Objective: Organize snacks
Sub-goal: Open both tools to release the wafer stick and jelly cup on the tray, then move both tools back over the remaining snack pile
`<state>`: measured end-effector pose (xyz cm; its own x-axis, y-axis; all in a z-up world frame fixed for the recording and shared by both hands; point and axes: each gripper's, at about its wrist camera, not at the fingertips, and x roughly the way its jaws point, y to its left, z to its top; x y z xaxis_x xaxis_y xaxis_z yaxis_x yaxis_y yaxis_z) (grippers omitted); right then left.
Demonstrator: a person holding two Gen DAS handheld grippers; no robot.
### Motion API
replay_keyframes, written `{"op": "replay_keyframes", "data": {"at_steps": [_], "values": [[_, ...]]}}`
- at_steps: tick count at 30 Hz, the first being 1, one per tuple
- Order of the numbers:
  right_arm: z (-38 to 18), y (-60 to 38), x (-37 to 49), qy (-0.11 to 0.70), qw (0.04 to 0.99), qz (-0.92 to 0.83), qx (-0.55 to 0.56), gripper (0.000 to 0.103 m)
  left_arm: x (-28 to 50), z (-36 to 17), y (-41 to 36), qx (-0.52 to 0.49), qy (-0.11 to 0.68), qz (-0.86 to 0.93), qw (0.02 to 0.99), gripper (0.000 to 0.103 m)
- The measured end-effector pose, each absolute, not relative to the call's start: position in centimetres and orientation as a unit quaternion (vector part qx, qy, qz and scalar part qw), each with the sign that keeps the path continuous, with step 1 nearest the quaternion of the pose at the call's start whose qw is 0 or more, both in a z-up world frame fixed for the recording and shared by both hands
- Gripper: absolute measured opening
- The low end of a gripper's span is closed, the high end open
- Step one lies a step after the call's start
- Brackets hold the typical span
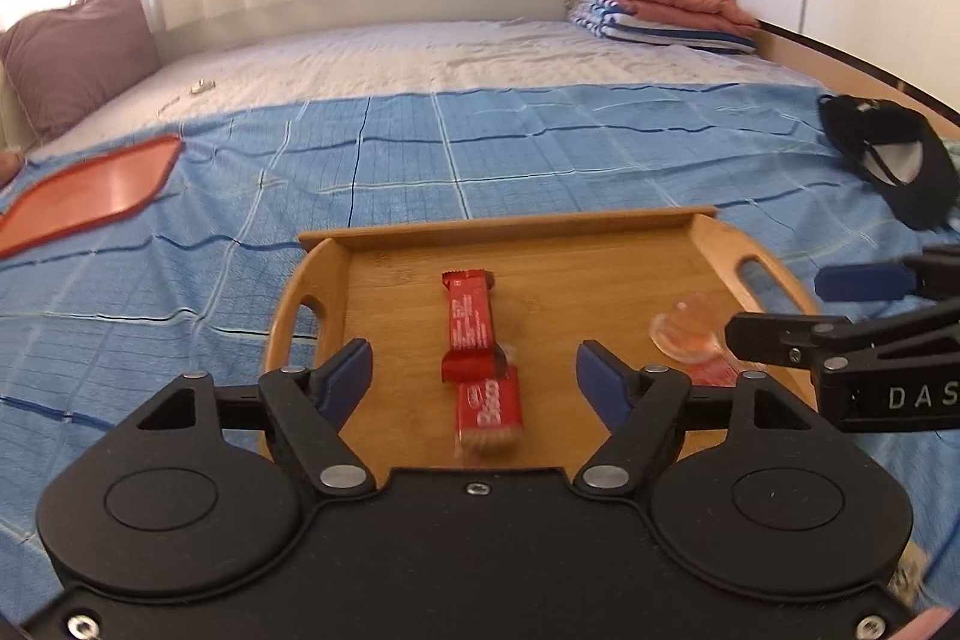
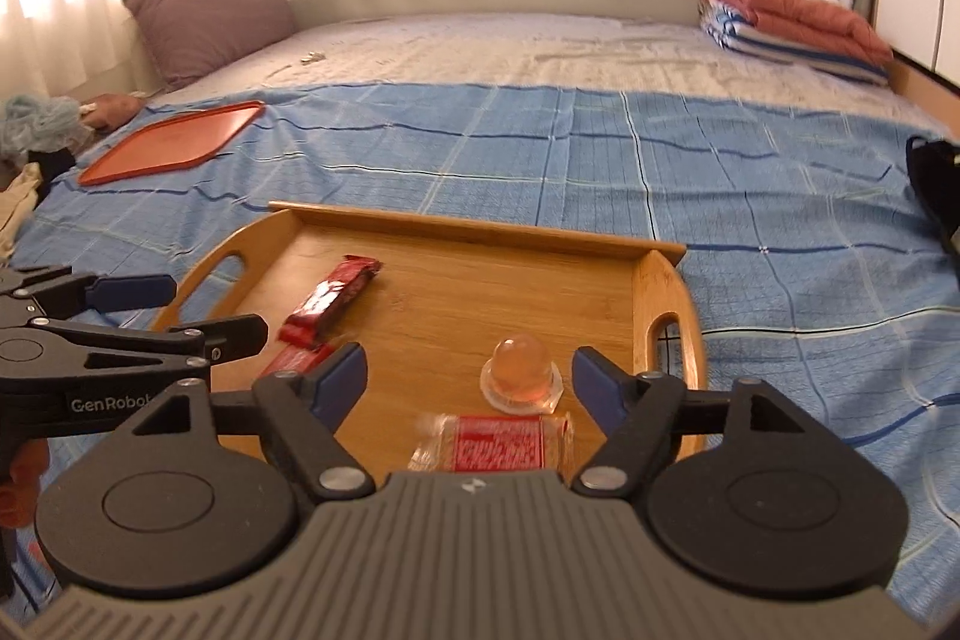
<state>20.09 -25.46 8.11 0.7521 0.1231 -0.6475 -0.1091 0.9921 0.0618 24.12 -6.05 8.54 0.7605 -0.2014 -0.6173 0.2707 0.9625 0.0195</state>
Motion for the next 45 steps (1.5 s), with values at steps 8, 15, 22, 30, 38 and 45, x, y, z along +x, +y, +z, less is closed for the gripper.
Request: {"op": "replay_keyframes", "data": {"at_steps": [8, 15, 22, 30, 38, 45], "values": [[10.4, -24.7, 14.1, 0.326, 0.942, 0.078, -0.009, 0.089, 16.7, 11.2, -5.0, 0.059, 0.307, -0.160, 0.936, 0.081], [11.5, -24.8, 9.1, 0.306, 0.948, 0.089, -0.010, 0.091, 11.4, 12.6, -3.9, 0.050, 0.290, -0.167, 0.941, 0.083], [11.5, -24.8, 4.9, 0.300, 0.949, 0.095, -0.008, 0.091, 7.2, 13.0, -3.0, 0.054, 0.274, -0.174, 0.944, 0.083], [10.4, -24.1, 1.3, 0.292, 0.952, 0.092, -0.026, 0.091, 2.7, 11.3, -2.0, 0.066, 0.260, -0.180, 0.946, 0.085], [8.6, -23.6, -1.1, 0.286, 0.954, 0.087, -0.015, 0.092, 0.5, 7.7, -0.7, 0.075, 0.270, -0.162, 0.946, 0.085], [5.9, -22.6, -2.7, 0.290, 0.953, 0.082, 0.002, 0.092, -0.5, 4.6, -0.2, 0.069, 0.288, -0.148, 0.944, 0.085]]}}
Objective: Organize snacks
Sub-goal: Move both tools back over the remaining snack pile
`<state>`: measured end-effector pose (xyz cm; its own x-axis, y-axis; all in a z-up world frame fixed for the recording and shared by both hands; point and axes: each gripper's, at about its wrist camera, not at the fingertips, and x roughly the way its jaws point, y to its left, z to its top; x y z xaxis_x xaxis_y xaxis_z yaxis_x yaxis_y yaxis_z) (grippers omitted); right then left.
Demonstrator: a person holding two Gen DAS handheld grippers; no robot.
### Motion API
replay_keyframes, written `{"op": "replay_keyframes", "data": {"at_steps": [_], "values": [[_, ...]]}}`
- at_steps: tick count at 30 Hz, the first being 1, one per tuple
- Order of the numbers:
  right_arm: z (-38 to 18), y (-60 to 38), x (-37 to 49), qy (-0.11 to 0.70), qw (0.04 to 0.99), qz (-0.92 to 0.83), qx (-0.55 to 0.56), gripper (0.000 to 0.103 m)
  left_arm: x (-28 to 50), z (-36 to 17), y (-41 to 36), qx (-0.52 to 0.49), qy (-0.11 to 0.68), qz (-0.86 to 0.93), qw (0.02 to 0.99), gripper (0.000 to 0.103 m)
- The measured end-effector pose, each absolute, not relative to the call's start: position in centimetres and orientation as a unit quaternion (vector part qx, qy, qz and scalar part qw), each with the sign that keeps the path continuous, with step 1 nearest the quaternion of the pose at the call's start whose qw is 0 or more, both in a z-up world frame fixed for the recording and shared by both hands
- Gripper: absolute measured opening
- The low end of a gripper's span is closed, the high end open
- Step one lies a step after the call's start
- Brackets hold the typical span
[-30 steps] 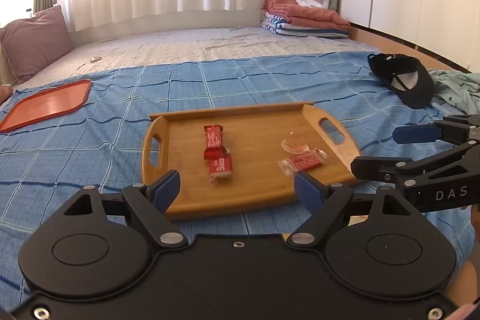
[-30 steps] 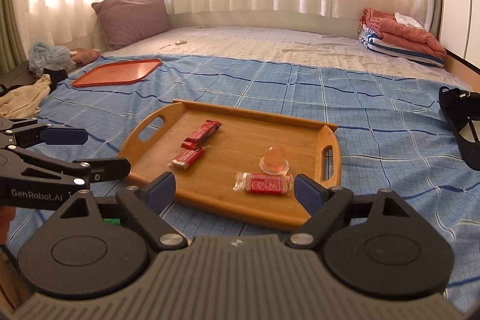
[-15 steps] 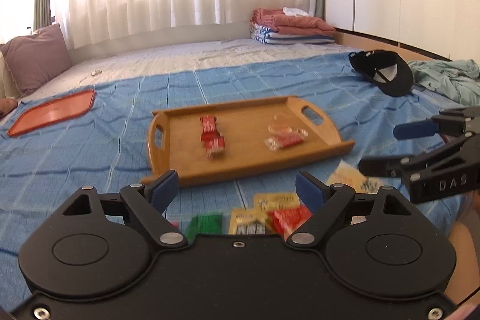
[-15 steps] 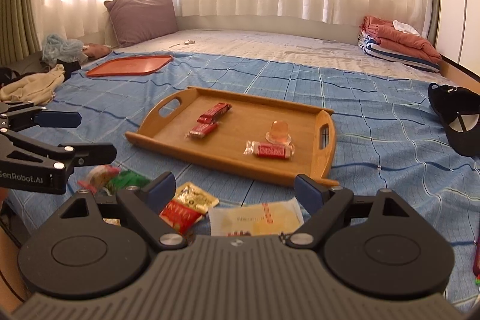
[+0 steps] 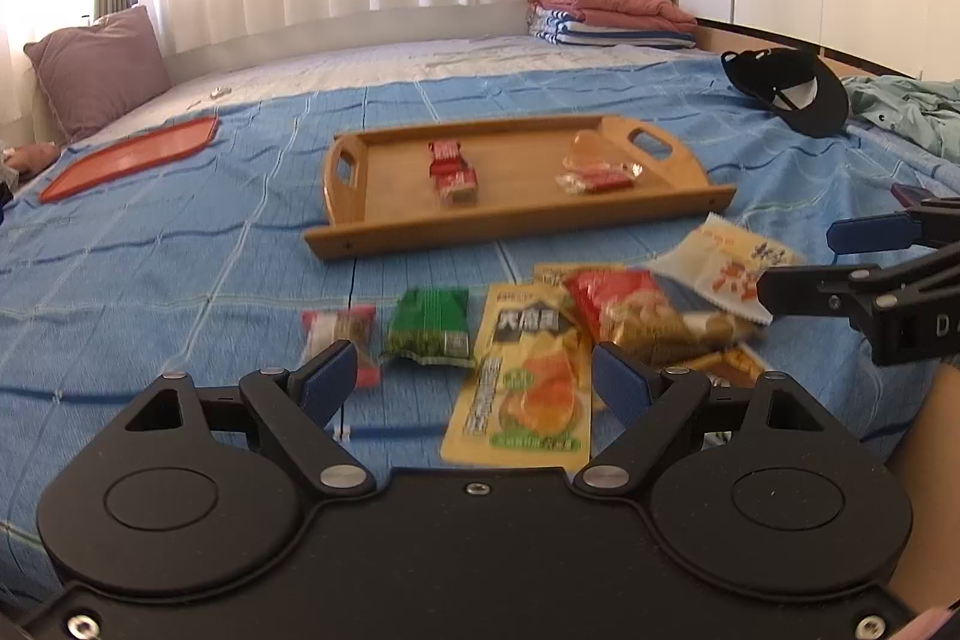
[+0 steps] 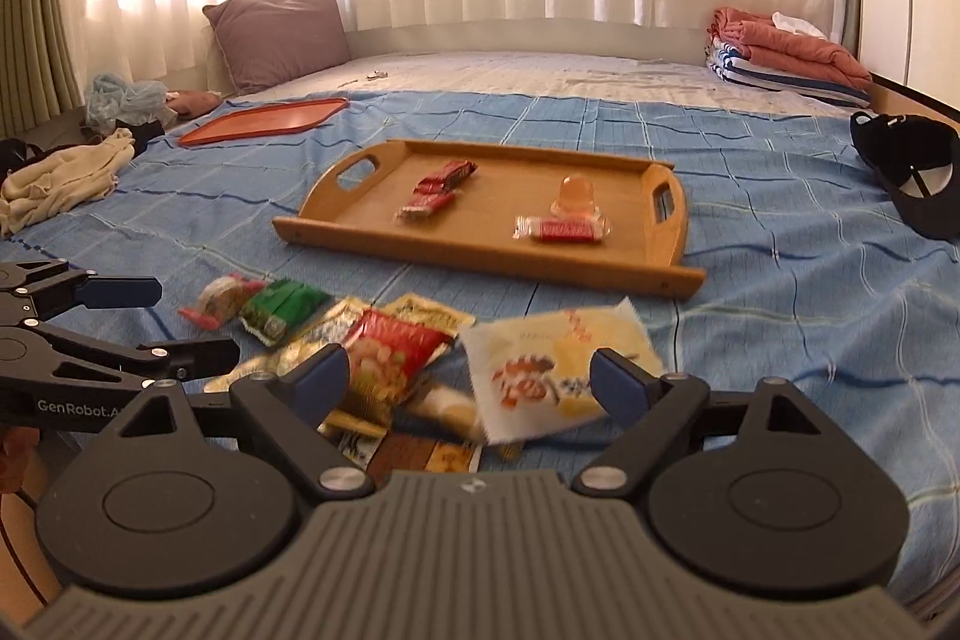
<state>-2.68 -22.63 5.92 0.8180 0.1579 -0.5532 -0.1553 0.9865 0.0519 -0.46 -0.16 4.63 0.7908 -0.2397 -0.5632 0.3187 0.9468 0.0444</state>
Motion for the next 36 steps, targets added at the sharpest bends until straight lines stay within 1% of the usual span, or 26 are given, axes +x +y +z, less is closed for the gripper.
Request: {"op": "replay_keyframes", "data": {"at_steps": [7, 12, 20, 31, 36], "values": [[3.6, -22.0, -4.4, 0.288, 0.954, 0.078, 0.014, 0.092, -0.3, 2.1, 0.2, 0.060, 0.311, -0.137, 0.938, 0.085], [2.2, -21.7, -4.9, 0.293, 0.953, 0.071, 0.016, 0.092, 0.0, 1.1, 0.1, 0.060, 0.314, -0.141, 0.937, 0.085], [1.2, -21.1, -5.1, 0.301, 0.951, 0.072, 0.004, 0.092, 0.9, 0.5, -1.2, 0.057, 0.321, -0.162, 0.931, 0.085], [0.0, -20.0, -5.4, 0.309, 0.948, 0.077, -0.019, 0.093, 1.9, 0.3, -1.7, 0.042, 0.325, -0.179, 0.928, 0.079], [0.0, -19.6, -5.3, 0.307, 0.948, 0.084, -0.019, 0.093, 2.4, 0.1, -1.8, 0.035, 0.330, -0.185, 0.925, 0.079]]}}
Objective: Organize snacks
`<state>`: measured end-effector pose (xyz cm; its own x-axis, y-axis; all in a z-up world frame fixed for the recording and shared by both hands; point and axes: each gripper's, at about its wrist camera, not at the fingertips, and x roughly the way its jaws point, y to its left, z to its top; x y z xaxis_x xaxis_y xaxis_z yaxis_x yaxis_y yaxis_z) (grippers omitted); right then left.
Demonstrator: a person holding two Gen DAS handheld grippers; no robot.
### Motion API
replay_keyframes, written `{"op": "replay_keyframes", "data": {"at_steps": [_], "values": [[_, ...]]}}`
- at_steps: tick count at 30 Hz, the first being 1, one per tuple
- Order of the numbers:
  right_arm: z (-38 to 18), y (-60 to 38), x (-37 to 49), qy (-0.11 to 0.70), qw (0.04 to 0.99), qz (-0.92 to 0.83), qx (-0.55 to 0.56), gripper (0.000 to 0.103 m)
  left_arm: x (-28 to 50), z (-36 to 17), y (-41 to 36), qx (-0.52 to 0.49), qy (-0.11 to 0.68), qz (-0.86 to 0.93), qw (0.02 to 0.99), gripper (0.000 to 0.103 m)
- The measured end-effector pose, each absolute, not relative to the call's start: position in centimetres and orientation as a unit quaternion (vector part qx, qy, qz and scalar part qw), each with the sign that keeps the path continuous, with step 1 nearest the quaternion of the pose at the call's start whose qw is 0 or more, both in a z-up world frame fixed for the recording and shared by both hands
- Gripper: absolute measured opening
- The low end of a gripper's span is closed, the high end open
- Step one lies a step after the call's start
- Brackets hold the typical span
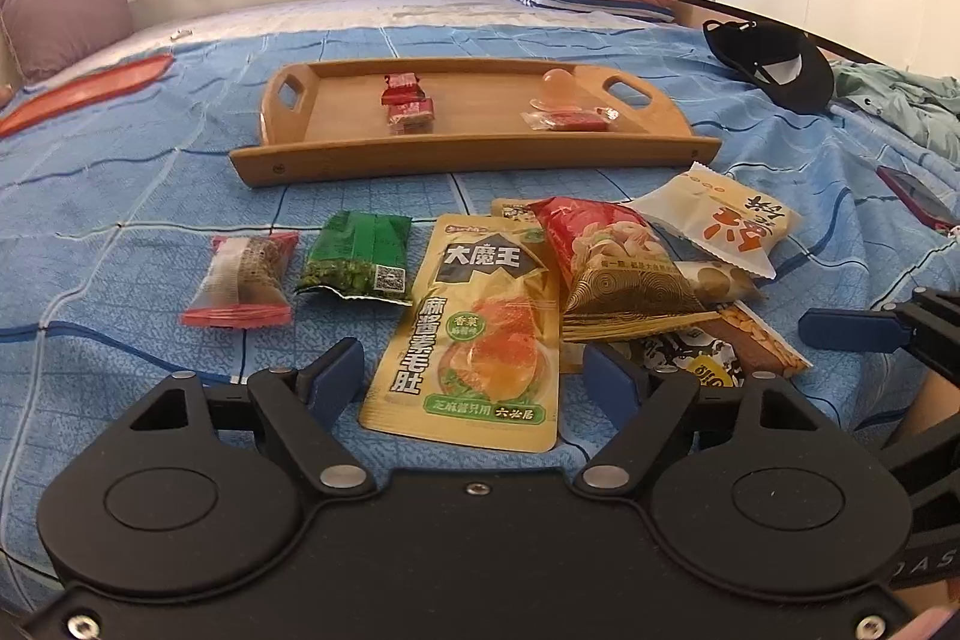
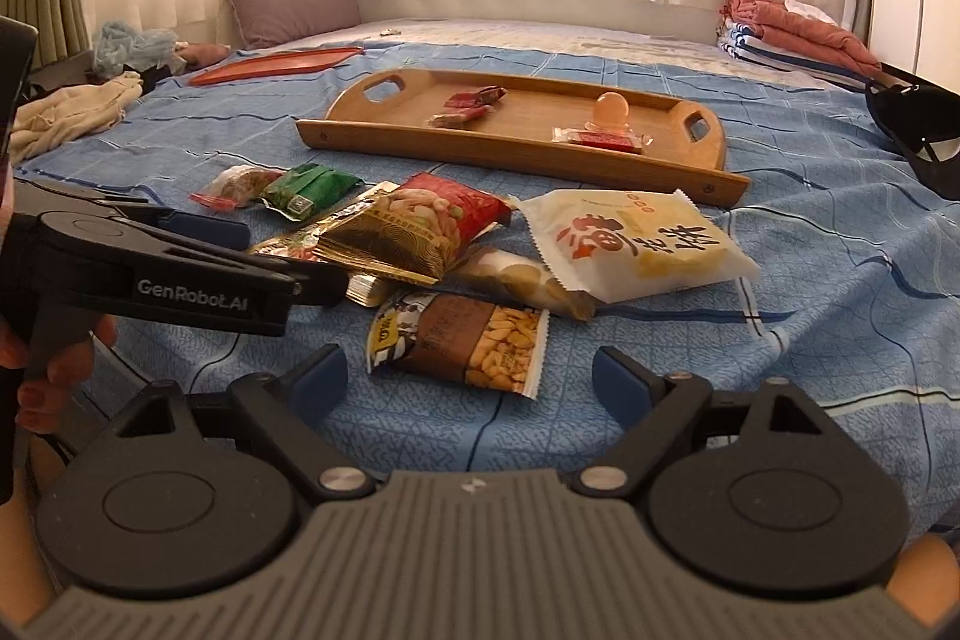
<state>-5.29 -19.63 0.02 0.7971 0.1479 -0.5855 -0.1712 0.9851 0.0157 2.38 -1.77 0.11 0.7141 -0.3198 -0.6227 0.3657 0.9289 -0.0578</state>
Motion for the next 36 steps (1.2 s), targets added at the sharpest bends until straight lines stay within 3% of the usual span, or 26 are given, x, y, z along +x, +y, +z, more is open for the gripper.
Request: {"op": "replay_keyframes", "data": {"at_steps": [11, 14, 19, 30, 33, 35, 36], "values": [[-0.6, -18.6, -4.4, 0.298, 0.951, 0.084, -0.022, 0.095, 2.5, 0.1, -1.6, 0.029, 0.328, -0.192, 0.924, 0.075], [-0.7, -18.4, -4.1, 0.298, 0.950, 0.087, -0.023, 0.095, 2.2, 0.1, -1.5, 0.030, 0.323, -0.190, 0.927, 0.063], [-0.8, -18.1, -4.1, 0.301, 0.948, 0.098, -0.038, 0.092, 1.8, 0.3, -1.5, 0.030, 0.322, -0.191, 0.927, 0.062], [0.2, -18.2, -4.7, 0.308, 0.945, 0.102, -0.043, 0.070, 1.1, 1.3, -1.4, 0.032, 0.321, -0.178, 0.930, 0.062], [0.4, -18.5, -4.9, 0.310, 0.945, 0.098, -0.040, 0.069, 1.1, 1.3, -1.5, 0.033, 0.331, -0.186, 0.925, 0.062], [0.4, -18.7, -5.1, 0.311, 0.945, 0.090, -0.042, 0.069, 1.5, 1.3, -1.4, 0.034, 0.337, -0.190, 0.921, 0.066], [0.4, -18.8, -5.2, 0.311, 0.946, 0.085, -0.043, 0.069, 1.8, 1.3, -1.4, 0.033, 0.340, -0.188, 0.921, 0.072]]}}
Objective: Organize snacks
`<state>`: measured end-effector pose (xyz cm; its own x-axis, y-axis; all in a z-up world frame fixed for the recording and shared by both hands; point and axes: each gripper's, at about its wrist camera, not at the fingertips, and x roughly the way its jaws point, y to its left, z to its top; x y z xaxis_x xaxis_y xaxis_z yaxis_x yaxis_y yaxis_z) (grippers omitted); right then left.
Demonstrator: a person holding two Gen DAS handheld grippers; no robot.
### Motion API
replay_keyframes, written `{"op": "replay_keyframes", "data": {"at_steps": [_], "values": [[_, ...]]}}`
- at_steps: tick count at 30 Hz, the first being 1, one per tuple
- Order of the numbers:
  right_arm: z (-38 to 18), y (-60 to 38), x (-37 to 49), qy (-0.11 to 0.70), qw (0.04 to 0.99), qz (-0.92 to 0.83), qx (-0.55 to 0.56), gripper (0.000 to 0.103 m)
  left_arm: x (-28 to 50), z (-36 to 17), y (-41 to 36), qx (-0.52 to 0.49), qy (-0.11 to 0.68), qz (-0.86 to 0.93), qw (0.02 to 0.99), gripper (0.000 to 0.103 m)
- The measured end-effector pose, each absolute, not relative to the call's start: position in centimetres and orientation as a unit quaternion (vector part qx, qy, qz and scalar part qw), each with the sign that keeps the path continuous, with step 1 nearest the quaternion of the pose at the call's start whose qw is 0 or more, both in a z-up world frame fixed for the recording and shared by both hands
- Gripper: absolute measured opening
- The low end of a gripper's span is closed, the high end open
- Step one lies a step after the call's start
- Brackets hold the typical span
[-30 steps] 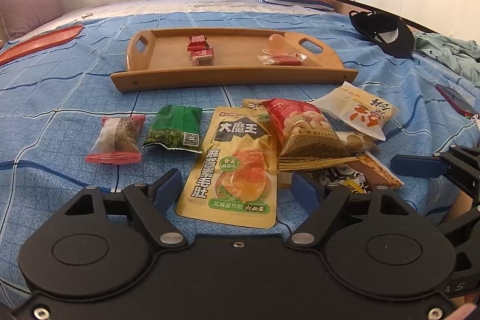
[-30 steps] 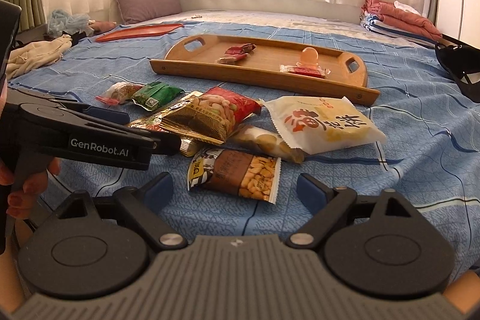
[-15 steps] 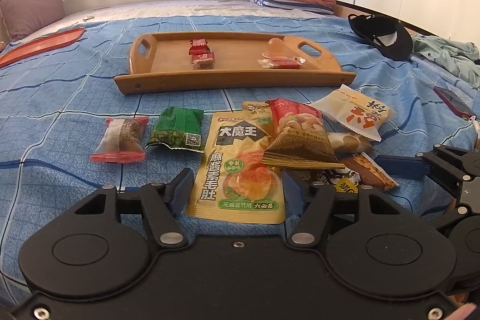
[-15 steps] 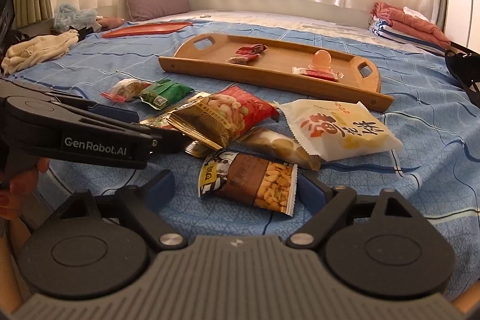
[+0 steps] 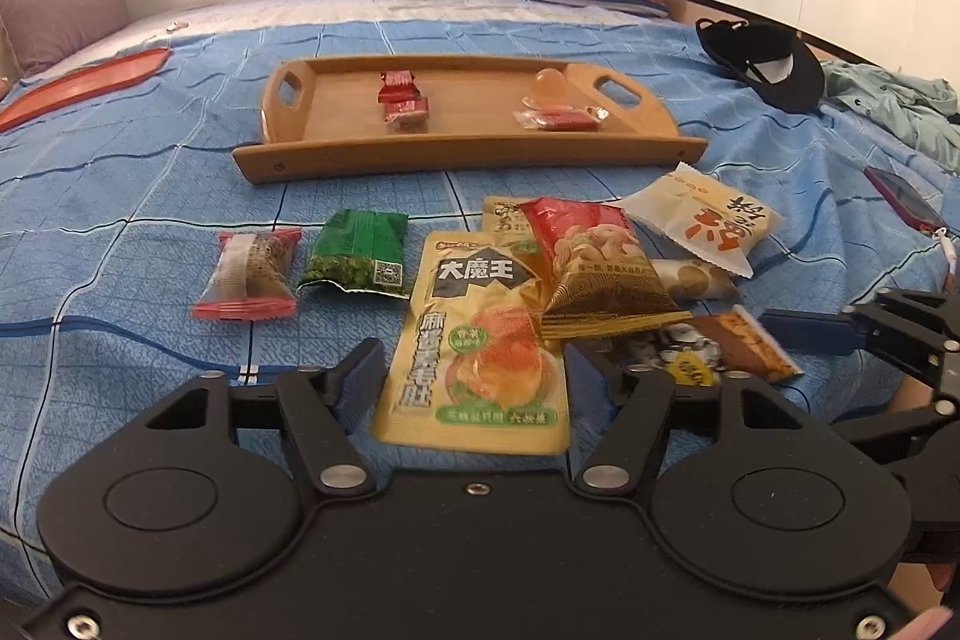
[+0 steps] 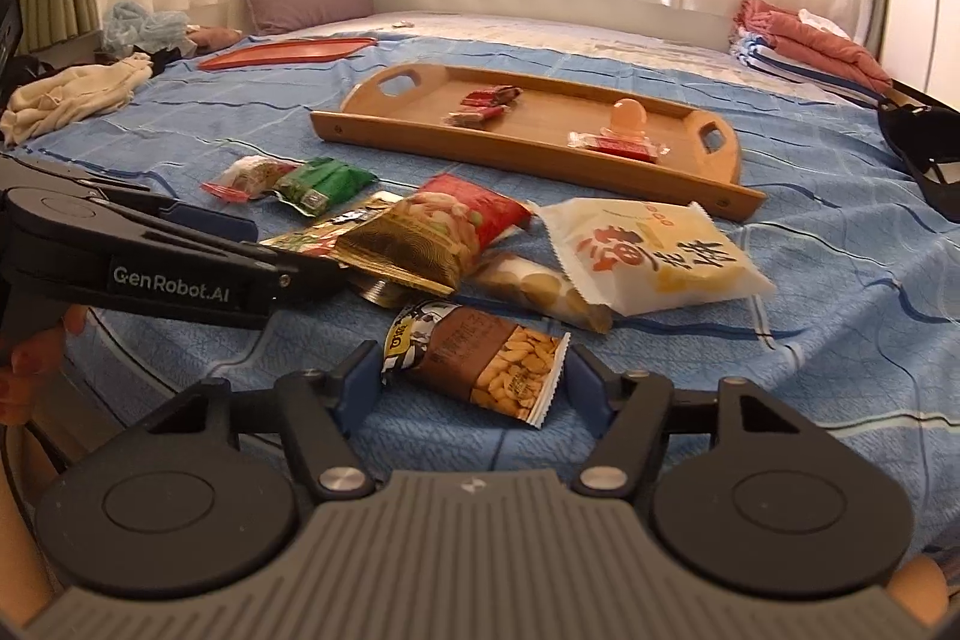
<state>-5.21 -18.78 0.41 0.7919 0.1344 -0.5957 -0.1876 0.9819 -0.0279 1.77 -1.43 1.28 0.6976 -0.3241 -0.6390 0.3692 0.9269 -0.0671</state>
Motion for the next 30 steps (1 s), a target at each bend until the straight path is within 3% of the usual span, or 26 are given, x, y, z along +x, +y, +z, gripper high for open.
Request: {"op": "replay_keyframes", "data": {"at_steps": [1, 6, 8, 9, 11, 16, 19, 23, 30], "values": [[0.4, -18.8, -5.3, 0.311, 0.946, 0.080, -0.045, 0.069, 2.0, 1.3, -1.4, 0.031, 0.341, -0.188, 0.921, 0.077], [0.7, -19.5, -6.0, 0.302, 0.950, 0.063, -0.047, 0.071, 3.4, 0.8, -2.0, 0.036, 0.343, -0.192, 0.919, 0.077], [0.7, -20.1, -6.0, 0.299, 0.952, 0.062, -0.032, 0.074, 3.7, 0.5, -2.3, 0.035, 0.344, -0.193, 0.918, 0.075], [0.8, -20.3, -5.9, 0.299, 0.952, 0.061, -0.024, 0.079, 3.6, 0.5, -2.4, 0.035, 0.341, -0.195, 0.919, 0.071], [0.8, -20.6, -5.6, 0.297, 0.953, 0.059, -0.015, 0.079, 3.5, 0.5, -2.6, 0.036, 0.336, -0.206, 0.919, 0.062], [0.3, -20.3, -4.5, 0.307, 0.950, 0.053, -0.010, 0.083, 2.7, 0.7, -2.7, 0.043, 0.330, -0.203, 0.921, 0.061], [0.2, -19.8, -4.4, 0.320, 0.945, 0.060, -0.023, 0.067, 2.1, 1.0, -2.4, 0.046, 0.327, -0.197, 0.923, 0.061], [0.9, -19.7, -4.8, 0.323, 0.942, 0.085, -0.025, 0.058, 1.5, 1.7, -2.0, 0.054, 0.318, -0.185, 0.928, 0.055], [1.8, -19.6, -5.5, 0.316, 0.944, 0.090, -0.027, 0.053, 1.5, 2.1, -1.6, 0.059, 0.324, -0.165, 0.930, 0.053]]}}
